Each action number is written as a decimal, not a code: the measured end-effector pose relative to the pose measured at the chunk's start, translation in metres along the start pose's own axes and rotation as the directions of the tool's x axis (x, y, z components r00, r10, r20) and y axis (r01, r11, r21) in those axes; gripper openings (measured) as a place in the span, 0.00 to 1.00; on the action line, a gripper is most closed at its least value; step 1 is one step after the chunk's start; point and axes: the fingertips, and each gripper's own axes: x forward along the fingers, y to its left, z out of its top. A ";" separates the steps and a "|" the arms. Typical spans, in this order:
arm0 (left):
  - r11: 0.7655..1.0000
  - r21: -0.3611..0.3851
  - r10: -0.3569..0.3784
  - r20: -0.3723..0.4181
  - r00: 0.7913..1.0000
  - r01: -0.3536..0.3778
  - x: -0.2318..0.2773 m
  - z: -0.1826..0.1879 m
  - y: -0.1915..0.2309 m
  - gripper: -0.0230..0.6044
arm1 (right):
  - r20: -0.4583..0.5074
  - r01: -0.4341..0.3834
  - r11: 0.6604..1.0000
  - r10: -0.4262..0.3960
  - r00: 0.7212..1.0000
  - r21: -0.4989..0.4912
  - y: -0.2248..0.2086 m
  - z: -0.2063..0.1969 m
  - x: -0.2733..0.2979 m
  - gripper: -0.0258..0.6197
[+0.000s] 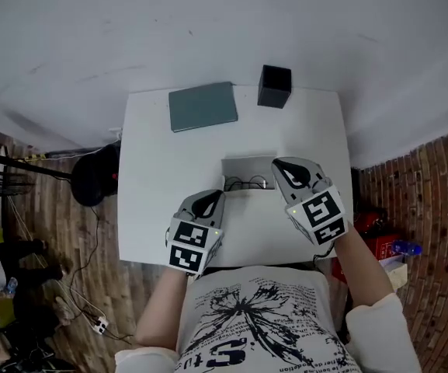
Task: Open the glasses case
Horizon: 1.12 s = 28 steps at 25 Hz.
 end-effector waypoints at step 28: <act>0.980 0.179 -0.035 0.600 0.799 -0.092 -0.158 0.106 -0.011 0.06 | 0.362 0.221 0.963 -0.264 0.894 0.156 0.022 0.049 -0.124 0.06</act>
